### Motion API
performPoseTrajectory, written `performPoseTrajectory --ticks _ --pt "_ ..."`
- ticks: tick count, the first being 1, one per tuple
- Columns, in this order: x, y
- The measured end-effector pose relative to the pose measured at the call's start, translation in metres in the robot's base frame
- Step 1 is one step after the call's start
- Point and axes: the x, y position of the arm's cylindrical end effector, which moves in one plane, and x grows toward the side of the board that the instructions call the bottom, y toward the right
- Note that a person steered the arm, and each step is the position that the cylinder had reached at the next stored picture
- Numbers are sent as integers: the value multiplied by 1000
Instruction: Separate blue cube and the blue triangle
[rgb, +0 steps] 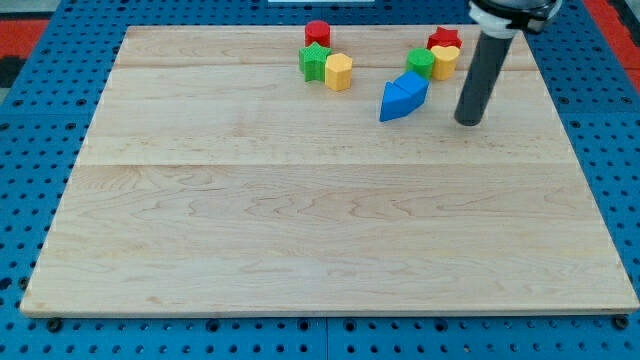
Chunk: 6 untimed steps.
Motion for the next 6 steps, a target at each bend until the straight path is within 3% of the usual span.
performPoseTrajectory --ticks 2,3,4,5,6 --pt "6 -124" --pt "5 -126" --pt "-3 -85" --pt "-45 -74" --pt "-52 -42"
